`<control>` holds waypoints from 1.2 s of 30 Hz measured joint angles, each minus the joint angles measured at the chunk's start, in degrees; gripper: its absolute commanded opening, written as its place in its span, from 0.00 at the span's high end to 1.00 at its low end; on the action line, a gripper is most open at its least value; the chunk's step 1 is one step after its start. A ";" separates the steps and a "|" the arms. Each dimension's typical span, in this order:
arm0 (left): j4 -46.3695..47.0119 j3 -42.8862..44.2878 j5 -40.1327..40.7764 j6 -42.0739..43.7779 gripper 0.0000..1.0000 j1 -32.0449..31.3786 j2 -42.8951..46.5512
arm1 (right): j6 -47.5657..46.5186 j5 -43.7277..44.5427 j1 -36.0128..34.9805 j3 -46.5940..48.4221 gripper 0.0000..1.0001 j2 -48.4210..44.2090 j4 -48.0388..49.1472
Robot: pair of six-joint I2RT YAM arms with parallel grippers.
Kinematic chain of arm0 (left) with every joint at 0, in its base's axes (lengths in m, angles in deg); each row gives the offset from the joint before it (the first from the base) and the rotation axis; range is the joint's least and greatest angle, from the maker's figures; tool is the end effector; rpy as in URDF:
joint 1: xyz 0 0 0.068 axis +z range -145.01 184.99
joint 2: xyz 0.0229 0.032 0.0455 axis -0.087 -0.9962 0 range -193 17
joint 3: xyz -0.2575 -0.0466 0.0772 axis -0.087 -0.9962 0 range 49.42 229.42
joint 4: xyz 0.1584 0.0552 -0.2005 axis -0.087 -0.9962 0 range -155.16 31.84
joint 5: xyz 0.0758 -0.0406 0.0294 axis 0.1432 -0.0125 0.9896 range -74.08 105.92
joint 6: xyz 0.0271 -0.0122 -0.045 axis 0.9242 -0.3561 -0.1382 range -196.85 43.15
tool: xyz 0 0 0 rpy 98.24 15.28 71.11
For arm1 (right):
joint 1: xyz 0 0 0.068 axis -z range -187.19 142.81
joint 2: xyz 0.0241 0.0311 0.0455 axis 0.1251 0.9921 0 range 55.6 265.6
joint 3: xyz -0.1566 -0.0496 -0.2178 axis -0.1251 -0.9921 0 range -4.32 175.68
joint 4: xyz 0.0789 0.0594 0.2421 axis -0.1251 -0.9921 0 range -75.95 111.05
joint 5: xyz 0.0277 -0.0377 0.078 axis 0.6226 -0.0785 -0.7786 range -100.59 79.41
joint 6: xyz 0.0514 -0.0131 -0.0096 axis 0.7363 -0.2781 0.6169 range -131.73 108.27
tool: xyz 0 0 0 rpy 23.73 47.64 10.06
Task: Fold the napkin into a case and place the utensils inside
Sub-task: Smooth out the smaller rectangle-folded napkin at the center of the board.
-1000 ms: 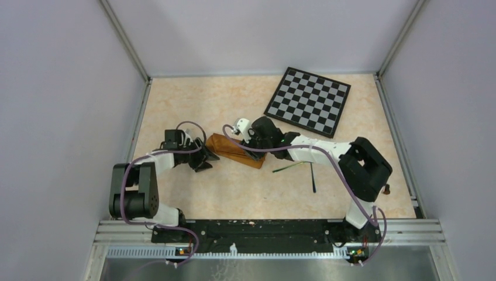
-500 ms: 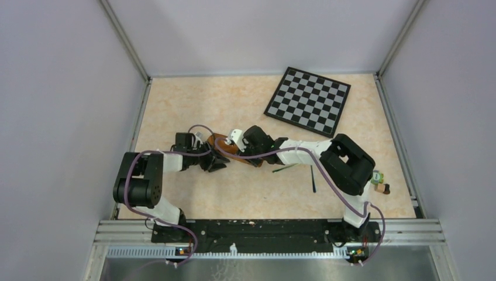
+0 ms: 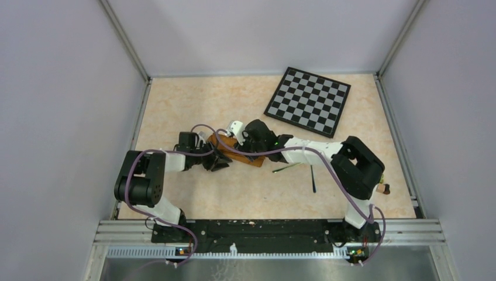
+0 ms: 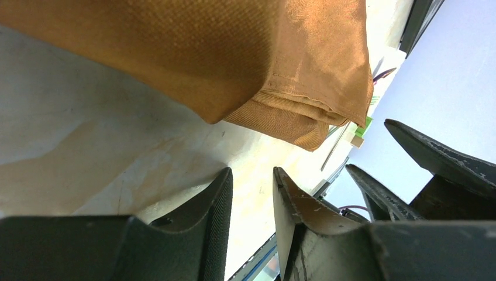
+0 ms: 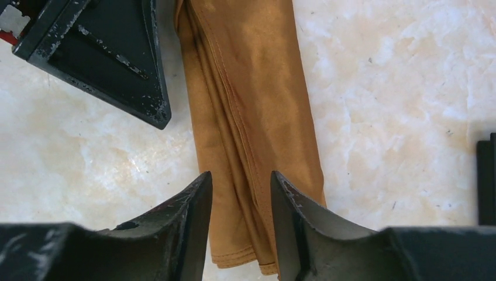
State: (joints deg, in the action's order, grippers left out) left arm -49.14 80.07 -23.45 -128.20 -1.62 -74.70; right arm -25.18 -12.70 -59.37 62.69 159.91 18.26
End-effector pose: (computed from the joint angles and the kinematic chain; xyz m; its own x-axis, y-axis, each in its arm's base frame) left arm 0.2570 -0.0526 0.1120 -0.8614 -0.5080 0.0063 -0.3139 0.5224 -0.7929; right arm 0.2445 0.3171 0.1980 -0.1964 -0.6322 -0.7495 -0.8764 0.4559 -0.1549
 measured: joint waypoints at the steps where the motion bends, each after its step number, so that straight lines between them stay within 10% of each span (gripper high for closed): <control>1: 0.00 0.04 0.11 0.00 0.63 -0.09 0.00 | -0.11 0.07 0.04 0.33 0.63 0.00 -0.07; 36: 0.46 2.91 0.17 -0.04 0.67 -1.81 -3.34 | -0.52 1.66 0.13 2.10 0.60 7.87 3.65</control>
State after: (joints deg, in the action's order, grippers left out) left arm -48.68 82.98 -23.28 -128.25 -3.43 -78.04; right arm -25.70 -11.04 -59.24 64.78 167.78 21.91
